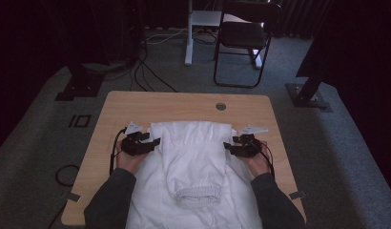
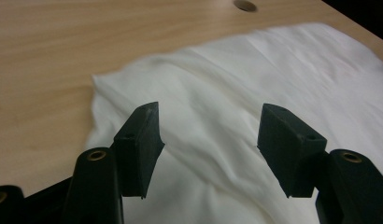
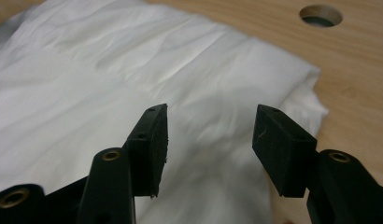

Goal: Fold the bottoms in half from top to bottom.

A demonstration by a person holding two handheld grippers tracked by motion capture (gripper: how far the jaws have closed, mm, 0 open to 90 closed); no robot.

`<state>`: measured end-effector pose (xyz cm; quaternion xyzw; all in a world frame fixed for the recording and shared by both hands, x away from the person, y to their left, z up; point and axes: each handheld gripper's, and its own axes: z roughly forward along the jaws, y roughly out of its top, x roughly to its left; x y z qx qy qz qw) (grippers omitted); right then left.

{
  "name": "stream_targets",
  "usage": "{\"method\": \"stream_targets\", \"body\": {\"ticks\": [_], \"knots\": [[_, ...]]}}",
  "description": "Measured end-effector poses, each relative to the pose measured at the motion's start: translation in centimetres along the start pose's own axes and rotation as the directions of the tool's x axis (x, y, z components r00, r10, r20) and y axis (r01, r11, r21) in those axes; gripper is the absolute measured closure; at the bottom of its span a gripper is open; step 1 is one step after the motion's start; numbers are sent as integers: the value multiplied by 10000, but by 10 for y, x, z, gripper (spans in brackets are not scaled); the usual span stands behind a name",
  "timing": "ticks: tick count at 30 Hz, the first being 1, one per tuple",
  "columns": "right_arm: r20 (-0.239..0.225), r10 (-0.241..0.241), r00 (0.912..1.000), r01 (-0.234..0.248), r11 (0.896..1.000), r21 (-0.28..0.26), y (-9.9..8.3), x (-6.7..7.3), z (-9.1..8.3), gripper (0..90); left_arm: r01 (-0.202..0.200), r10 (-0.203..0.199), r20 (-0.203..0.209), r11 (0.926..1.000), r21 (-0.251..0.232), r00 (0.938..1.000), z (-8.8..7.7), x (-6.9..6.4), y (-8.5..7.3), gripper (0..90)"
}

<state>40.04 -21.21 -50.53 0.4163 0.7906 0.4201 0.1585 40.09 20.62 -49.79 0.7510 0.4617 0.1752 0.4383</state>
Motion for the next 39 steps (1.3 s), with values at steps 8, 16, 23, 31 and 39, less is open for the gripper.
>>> {"method": "stream_targets", "body": {"ticks": [8,16,23,31,39], "knots": [[586,689,9959,-687,9976,-48,18,-17,27,402,-98,113,-1198,9999,131,9927,39,15,12,339],[1084,1233,9864,-1253,9921,114,21,-33,51,235,1063,-892,-1874,9908,834,9782,70,36,1,183],[1306,1956,9720,-2037,9776,520,18,-49,69,209,1252,-913,-2359,9832,1328,9675,79,43,6,152],[1344,2526,9582,-2609,9642,476,17,-59,77,225,1687,-1393,-2638,9813,925,9545,77,48,19,181],[1325,2733,9528,-2823,9578,544,20,-65,81,217,1953,-1620,-2303,9721,1299,9595,87,51,15,169]]}}
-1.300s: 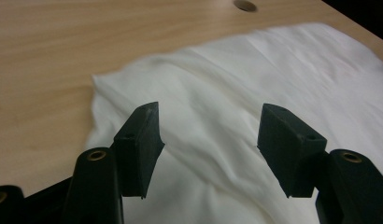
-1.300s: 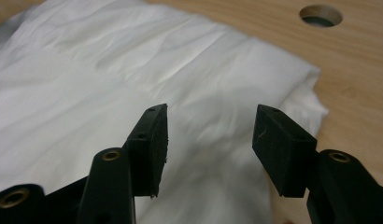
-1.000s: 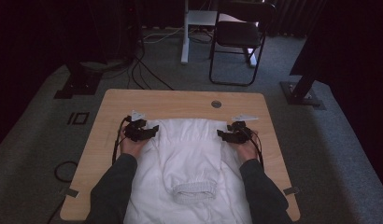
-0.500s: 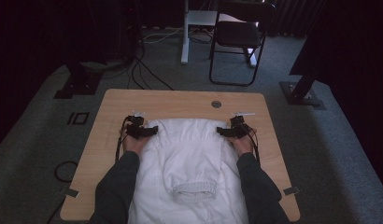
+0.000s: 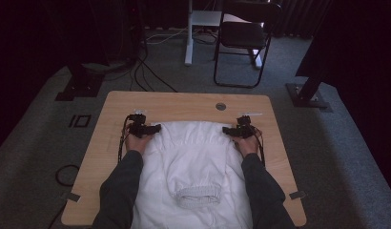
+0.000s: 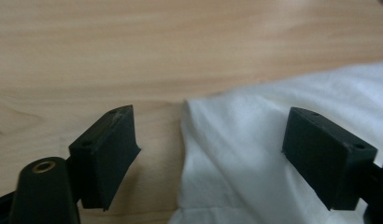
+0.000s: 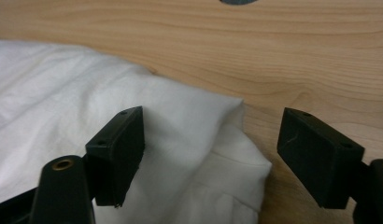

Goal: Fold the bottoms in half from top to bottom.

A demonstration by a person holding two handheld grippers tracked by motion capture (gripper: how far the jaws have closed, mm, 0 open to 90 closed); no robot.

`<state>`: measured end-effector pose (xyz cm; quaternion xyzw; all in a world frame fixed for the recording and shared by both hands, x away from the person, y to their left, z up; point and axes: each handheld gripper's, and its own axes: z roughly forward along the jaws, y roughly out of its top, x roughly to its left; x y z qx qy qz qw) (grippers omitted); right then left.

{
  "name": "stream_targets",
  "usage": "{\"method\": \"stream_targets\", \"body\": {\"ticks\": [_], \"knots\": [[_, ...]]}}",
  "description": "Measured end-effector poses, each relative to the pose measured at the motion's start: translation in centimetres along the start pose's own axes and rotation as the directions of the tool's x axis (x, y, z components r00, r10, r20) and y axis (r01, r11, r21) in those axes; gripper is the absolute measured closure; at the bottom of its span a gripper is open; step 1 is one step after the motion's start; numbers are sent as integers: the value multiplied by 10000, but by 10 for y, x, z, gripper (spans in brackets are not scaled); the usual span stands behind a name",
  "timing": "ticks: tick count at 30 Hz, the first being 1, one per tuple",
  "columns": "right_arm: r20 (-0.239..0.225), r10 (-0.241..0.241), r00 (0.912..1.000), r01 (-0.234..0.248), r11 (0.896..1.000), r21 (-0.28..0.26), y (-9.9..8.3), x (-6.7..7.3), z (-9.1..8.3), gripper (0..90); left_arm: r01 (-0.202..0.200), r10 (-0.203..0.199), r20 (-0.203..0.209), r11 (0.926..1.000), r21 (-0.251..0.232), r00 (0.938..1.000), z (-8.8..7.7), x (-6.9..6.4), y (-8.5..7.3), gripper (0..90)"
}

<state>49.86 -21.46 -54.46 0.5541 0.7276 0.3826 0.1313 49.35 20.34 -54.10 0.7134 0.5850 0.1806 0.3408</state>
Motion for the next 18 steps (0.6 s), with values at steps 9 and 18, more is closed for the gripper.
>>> {"method": "stream_targets", "body": {"ticks": [9,18], "knots": [[348,-202,9992,186,9988,454,6,2,14,200,-502,513,-219,9976,470,9984,9,-6,4,143],[542,-1014,9934,978,9930,659,5,15,13,486,-759,715,639,9947,693,9954,3,-7,5,638]]}}
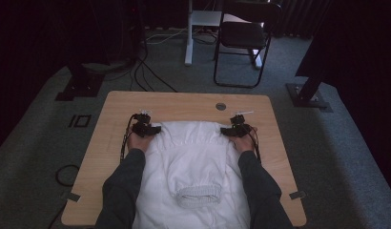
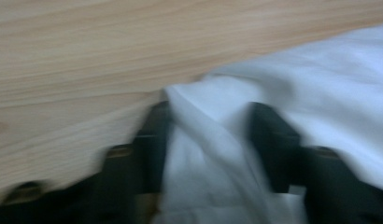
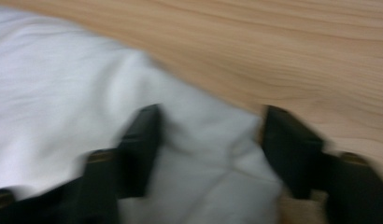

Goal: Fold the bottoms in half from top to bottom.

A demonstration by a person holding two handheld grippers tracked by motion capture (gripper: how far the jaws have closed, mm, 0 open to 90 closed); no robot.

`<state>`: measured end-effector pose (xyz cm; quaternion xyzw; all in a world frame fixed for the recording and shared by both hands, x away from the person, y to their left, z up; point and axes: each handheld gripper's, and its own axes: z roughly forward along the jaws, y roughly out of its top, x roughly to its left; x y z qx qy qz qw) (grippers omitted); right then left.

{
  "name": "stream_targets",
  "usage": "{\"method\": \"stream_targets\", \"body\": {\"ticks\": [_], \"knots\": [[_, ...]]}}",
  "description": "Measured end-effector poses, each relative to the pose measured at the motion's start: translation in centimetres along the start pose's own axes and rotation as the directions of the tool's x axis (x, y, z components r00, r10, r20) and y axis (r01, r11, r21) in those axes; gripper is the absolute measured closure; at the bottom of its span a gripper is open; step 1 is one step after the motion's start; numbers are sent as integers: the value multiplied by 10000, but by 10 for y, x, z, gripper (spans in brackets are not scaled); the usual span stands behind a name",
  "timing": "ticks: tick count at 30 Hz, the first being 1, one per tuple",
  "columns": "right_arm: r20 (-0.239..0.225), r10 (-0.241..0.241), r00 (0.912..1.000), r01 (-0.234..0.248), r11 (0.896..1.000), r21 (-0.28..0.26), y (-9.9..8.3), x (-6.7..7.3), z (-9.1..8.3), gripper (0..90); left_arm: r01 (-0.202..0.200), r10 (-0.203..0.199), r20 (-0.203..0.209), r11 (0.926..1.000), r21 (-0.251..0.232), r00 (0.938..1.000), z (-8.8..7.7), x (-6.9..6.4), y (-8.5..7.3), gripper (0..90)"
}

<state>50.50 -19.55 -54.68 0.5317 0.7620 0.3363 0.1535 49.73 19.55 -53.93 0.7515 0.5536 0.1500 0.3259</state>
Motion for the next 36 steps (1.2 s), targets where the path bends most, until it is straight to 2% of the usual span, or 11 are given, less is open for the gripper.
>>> {"method": "stream_targets", "body": {"ticks": [3,6,8,11,15,17,20,23,26,32,36], "knots": [[-165,-177,9997,181,9996,216,0,3,-2,789,339,-339,250,9994,-20,9991,-2,3,-1,850],[-549,111,9984,-100,9998,195,-1,-3,-6,837,423,-402,410,9978,-514,9984,-11,4,0,869],[-702,215,9973,-221,9997,-85,1,-9,-14,841,706,-615,896,9922,-1029,9941,-23,8,4,871],[-944,181,9954,-248,9972,-706,8,-17,-31,843,1217,-908,1662,9749,-1864,9819,-42,14,11,872],[-1419,403,9891,-686,9771,-2012,21,-26,-60,842,1955,-1204,2555,9359,-2930,9593,-64,17,22,874],[-1276,138,9917,-436,9713,-2339,27,-24,-71,842,1530,-896,2247,9468,-2830,9703,-68,12,28,874],[-801,-640,9947,432,9703,-2379,31,-16,-80,842,1271,-593,2271,9465,-2967,9721,-75,8,28,873],[-995,-793,9919,527,9678,-2463,25,-16,-87,842,938,-269,2283,9532,-2873,9732,-82,6,23,872],[-1368,-898,9865,501,9617,-2697,14,-15,-101,841,548,196,2357,9507,-3051,9716,-97,-1,14,872],[-1997,-1478,9686,791,9454,-3160,-21,-7,-138,841,-101,1109,2710,9375,-3479,9562,-137,-15,-16,871],[-2233,-1990,9542,1247,9433,-3076,-55,4,-155,841,-714,1657,2698,9422,-3275,9485,-151,-24,-43,870]]}}
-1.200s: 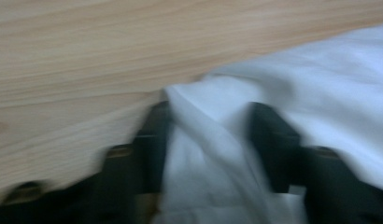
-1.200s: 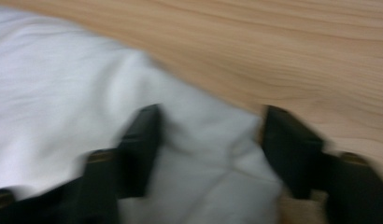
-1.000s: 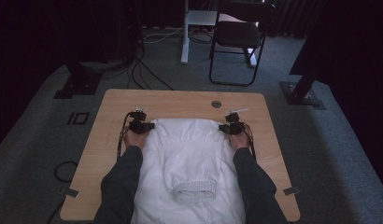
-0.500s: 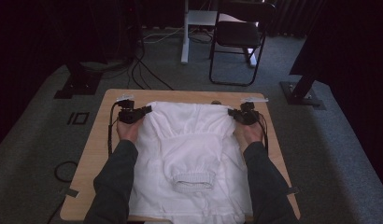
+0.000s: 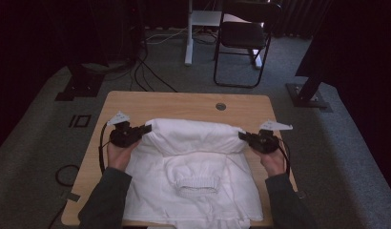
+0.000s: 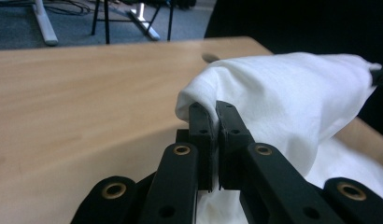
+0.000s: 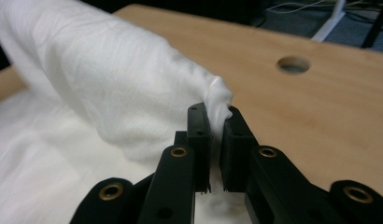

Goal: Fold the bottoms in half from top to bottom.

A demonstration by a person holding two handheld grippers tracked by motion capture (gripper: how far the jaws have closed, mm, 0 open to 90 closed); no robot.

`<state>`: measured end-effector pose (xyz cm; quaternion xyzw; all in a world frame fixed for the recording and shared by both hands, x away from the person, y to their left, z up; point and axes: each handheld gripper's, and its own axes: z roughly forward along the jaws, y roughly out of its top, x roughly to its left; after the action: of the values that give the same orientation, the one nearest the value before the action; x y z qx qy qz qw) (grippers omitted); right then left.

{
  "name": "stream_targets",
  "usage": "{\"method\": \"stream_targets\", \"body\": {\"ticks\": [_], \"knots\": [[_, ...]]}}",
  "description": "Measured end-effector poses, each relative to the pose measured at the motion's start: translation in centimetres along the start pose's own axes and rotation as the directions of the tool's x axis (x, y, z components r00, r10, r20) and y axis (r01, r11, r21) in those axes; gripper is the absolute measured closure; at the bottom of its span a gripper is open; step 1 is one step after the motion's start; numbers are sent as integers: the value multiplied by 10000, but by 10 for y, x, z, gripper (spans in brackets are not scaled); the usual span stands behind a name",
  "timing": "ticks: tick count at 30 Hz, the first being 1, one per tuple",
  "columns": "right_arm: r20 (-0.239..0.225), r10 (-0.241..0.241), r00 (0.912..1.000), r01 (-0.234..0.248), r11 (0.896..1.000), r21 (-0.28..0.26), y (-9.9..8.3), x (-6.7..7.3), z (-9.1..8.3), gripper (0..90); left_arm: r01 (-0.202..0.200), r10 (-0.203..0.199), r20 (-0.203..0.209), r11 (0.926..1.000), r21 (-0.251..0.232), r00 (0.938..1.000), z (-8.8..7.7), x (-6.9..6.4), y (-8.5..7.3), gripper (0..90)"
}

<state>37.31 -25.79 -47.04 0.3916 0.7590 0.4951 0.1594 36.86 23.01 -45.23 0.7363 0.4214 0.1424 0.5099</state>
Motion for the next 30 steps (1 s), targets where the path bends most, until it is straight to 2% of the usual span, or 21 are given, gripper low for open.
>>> {"method": "stream_targets", "body": {"ticks": [3,5,8,9,10,11,13,14,15,16,17,18,19,20,22,25,26,28,30], "knots": [[-253,-109,9996,117,9994,338,-22,13,-9,840,-232,238,-81,9973,703,9997,-4,-9,-20,869],[-382,-16,9993,44,9974,721,-37,19,-9,840,-605,664,-363,9875,1452,9971,-1,-14,-35,868],[-404,-25,9992,89,9874,1580,-62,28,0,839,-815,972,-519,9656,2470,9939,9,-20,-54,867],[-390,-63,9992,135,9820,1883,-69,30,3,838,-894,1089,-558,9567,2769,9925,14,-20,-59,867],[-376,18,9993,60,9786,2058,-75,31,7,838,-976,1232,-633,9449,3125,9904,19,-21,-63,866],[-407,119,9991,-24,9746,2241,-80,31,11,837,-1100,1440,-749,9326,3438,9867,25,-22,-67,866],[-270,34,9996,35,9678,2517,-85,32,19,837,-1212,1687,-896,9127,3902,9816,37,-24,-71,865],[-223,-22,9997,81,9638,2664,-85,32,23,837,-1345,1903,-990,9029,4082,9767,43,-25,-73,865],[-185,-52,9998,101,9614,2751,-84,31,26,837,-1400,2004,-1033,8968,4198,9742,49,-26,-74,865],[-109,-86,9999,113,9598,2805,-83,31,30,837,-1400,2004,-1033,8968,4198,9742,49,-26,-74,865],[-45,-147,9999,154,9588,2837,-82,30,33,837,-1313,1932,-1158,9046,4055,9743,55,-25,-74,865],[83,-224,9997,191,9581,2857,-80,28,35,837,-1313,1932,-1158,9046,4055,9743,55,-25,-74,865],[231,-290,9993,212,9579,2865,-77,26,37,837,-1110,1686,-1201,9172,3827,9783,59,-20,-73,865],[337,-298,9990,188,9573,2885,-75,24,40,837,-916,1459,-1235,9260,3662,9816,61,-17,-73,865],[482,-222,9986,75,9584,2853,-71,17,46,835,-654,1154,-1259,9359,3462,9853,65,-11,-71,865],[779,-58,9969,-165,9591,2826,-63,6,56,834,-252,689,-1380,9548,2962,9880,72,-3,-71,864],[868,-7,9962,-238,9594,2811,-60,2,60,834,15,376,-1373,9617,2740,9898,74,0,-72,865],[1042,178,9944,-463,9596,2774,-54,-5,68,833,448,-119,-1368,9696,2404,9905,77,7,-72,864],[1164,364,9925,-670,9603,2707,-49,-12,76,833,779,-475,-1429,9735,2152,9886,80,11,-72,864]]}}
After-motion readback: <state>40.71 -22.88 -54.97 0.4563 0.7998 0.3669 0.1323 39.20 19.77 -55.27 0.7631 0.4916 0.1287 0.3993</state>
